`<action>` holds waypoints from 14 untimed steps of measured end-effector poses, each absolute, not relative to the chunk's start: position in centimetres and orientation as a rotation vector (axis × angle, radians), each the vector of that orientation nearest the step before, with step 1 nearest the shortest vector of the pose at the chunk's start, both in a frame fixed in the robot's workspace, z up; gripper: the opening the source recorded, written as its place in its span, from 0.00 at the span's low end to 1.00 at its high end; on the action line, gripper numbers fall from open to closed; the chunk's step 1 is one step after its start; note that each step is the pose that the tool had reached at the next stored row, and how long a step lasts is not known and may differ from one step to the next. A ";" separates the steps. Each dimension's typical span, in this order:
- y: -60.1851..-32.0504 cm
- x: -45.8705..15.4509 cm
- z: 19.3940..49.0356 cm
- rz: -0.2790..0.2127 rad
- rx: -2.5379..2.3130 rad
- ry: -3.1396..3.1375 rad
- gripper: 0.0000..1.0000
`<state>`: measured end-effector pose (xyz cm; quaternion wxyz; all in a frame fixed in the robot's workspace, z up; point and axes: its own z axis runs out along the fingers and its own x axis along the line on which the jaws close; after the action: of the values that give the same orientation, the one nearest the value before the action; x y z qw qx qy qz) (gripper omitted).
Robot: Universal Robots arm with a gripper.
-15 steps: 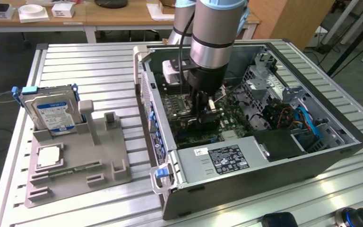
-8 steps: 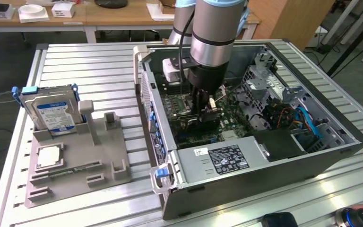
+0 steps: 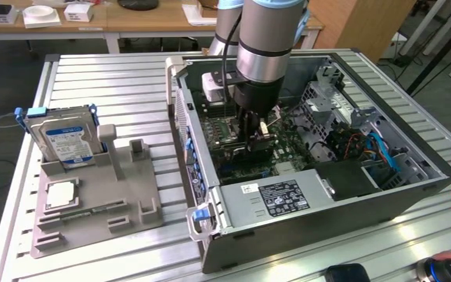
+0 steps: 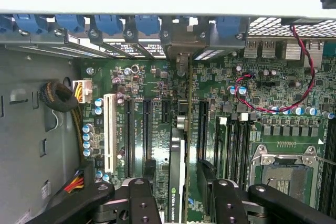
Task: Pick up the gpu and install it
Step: 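Insert the gpu into the slot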
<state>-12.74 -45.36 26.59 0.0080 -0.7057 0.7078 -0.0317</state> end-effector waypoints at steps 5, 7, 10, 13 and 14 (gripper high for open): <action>-45.4 -12.7 26.6 -0.099 -2.206 2.212 0.36; -45.4 -12.7 26.6 -0.099 -2.206 2.212 0.36; -45.4 -12.7 26.6 -0.099 -2.206 2.212 0.36; -45.4 -12.7 26.6 -0.099 -2.206 2.212 0.29; -45.4 -12.7 26.6 -0.099 -2.206 2.212 0.29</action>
<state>-12.74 -45.35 26.59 0.0080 -0.7057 0.7078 -0.0317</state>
